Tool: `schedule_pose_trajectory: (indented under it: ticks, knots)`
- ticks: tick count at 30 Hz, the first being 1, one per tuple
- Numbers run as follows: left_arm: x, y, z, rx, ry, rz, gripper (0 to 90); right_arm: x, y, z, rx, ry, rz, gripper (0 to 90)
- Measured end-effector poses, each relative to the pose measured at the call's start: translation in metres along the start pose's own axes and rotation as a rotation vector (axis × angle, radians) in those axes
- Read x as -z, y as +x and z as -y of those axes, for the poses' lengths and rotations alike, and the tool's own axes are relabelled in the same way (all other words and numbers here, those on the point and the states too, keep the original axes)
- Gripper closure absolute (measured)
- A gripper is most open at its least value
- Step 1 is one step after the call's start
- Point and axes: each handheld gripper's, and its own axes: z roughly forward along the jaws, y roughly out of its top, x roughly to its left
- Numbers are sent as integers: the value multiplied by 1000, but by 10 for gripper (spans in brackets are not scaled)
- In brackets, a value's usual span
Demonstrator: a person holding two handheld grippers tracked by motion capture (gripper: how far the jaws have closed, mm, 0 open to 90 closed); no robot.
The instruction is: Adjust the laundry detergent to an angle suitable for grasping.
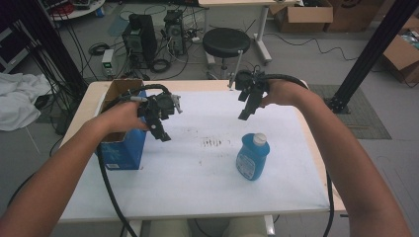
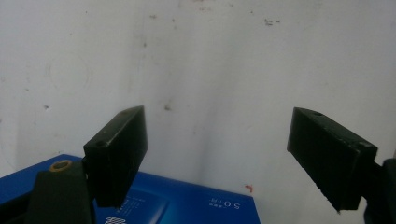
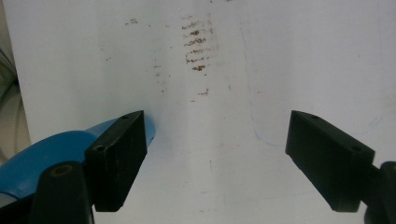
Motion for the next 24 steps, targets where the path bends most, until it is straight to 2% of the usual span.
schedule_pose_trajectory:
  ticks: [14, 24]
  knots:
    - [-2, 0, -2, -9, 10, 3, 209, 8, -2, 9, -16, -3, 23, 201]
    - [-1, -2, -2, 5, 2, -2, 209, 11, -3, 12, -18, -4, 25, 206]
